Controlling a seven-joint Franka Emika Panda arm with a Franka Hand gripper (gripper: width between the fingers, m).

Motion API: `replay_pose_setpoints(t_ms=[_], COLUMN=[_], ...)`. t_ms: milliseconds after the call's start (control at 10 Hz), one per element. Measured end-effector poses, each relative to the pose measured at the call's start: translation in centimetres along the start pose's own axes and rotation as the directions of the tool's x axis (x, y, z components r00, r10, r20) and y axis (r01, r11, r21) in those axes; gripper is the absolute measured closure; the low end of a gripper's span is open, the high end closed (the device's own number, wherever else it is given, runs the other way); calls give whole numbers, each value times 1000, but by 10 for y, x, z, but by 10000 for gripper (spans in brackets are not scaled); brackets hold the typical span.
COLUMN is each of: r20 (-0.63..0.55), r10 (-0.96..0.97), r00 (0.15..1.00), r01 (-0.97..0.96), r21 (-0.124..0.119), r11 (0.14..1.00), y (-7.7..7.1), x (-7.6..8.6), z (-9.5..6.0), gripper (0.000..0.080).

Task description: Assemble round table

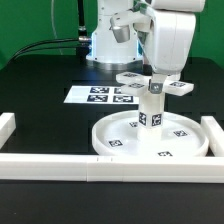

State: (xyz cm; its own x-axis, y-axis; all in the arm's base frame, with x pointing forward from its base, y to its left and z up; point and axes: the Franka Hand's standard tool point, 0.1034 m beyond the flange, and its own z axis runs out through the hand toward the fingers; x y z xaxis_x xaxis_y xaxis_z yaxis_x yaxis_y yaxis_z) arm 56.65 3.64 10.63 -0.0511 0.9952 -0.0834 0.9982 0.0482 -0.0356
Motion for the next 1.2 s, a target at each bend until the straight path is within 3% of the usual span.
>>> replay_pose_setpoints(t_ms=[900,1200], r20=[2,5], r10=[55,58], r00=[998,998], r01=[-55,-58], r21=[-3,9], r11=[998,998], y=[-3,-5], x=[5,4], z=[-5,3], gripper=[151,151])
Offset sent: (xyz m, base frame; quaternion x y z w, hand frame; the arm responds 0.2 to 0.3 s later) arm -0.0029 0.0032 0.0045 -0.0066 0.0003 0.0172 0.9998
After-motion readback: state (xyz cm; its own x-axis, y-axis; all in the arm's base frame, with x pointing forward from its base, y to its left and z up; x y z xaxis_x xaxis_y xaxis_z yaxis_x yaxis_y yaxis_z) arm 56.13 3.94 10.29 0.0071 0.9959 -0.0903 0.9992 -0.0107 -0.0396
